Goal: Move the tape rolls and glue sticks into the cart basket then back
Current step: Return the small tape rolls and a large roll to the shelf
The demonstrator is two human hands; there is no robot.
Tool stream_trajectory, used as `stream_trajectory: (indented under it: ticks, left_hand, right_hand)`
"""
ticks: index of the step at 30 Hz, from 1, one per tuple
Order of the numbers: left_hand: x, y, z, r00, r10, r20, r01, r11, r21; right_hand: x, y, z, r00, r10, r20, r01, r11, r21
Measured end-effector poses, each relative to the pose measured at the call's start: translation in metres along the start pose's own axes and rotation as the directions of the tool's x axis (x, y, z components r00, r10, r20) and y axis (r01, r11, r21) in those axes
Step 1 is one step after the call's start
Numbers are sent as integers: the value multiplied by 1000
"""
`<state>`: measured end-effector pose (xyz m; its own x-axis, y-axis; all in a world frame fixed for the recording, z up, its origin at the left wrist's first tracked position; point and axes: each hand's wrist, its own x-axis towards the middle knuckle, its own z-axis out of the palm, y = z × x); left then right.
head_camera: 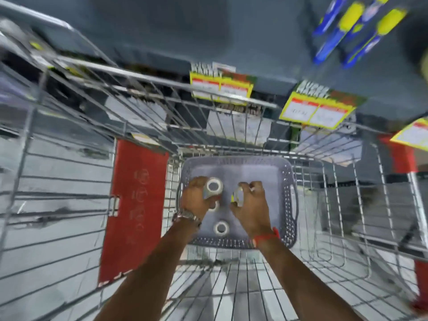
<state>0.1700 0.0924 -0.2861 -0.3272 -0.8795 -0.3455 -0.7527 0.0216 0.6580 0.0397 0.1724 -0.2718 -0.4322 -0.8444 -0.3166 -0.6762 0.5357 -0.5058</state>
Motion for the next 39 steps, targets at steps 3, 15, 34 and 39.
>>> stream_trajectory:
  ticks: [3,15,34,39]
  left_hand:
    - [-12,27,-30,996,-7,-89,-2,994,-107]
    - [39,172,-175,690,305,-656,-219,952,212]
    - [39,128,-150,596,121,-794,-322,942,-98]
    - [6,41,-64,846,149,-513,-194,980,-36]
  right_hand:
    - [-6,-25,-41,985,4,-172,22,988,153]
    - [69,-164,-186,705,-134,-696,424,867,263]
    - [49,-126,-125,561,-204,-802,483,868,117]
    - [29,-58,-40,877,-193,-439,242,968,60]
